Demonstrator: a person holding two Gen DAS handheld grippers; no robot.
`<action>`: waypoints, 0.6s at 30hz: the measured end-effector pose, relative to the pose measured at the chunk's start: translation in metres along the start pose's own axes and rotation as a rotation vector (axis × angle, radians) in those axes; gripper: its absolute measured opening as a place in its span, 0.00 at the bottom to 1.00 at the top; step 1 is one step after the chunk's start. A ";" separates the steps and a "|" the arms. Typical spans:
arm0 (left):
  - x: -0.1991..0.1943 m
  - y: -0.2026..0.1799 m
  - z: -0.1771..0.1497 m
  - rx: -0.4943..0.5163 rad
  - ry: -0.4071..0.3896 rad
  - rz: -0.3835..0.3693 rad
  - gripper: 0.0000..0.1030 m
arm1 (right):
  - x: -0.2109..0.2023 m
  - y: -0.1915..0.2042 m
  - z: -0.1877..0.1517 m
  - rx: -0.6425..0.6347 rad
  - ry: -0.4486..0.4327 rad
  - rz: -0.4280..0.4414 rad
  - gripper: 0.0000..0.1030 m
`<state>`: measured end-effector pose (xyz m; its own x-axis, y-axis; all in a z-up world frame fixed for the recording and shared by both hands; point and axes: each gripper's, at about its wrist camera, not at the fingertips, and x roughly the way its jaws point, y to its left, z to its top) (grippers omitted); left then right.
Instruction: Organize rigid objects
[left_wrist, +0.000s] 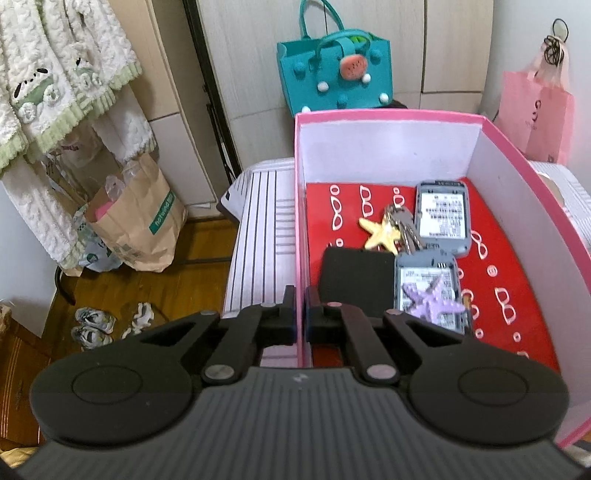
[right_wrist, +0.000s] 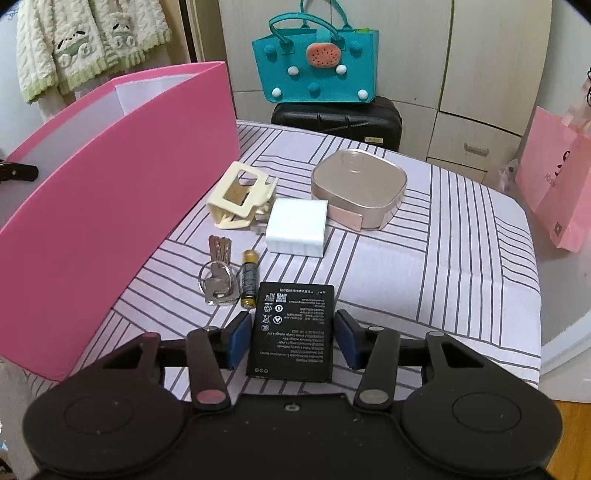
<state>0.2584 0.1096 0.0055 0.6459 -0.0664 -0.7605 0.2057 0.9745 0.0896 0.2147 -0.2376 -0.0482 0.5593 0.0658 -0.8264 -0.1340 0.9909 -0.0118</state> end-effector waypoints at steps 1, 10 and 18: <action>-0.002 0.001 -0.002 -0.003 0.012 -0.006 0.03 | 0.001 0.001 0.000 -0.012 -0.002 -0.005 0.54; -0.011 0.003 -0.018 -0.005 -0.006 -0.019 0.03 | 0.006 -0.001 0.003 0.023 -0.042 -0.023 0.57; -0.003 0.010 -0.019 0.029 -0.062 -0.086 0.05 | -0.011 0.004 -0.005 0.021 -0.050 -0.009 0.53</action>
<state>0.2447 0.1237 -0.0036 0.6686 -0.1639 -0.7253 0.2831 0.9581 0.0444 0.2038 -0.2350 -0.0418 0.6007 0.0626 -0.7970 -0.1119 0.9937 -0.0063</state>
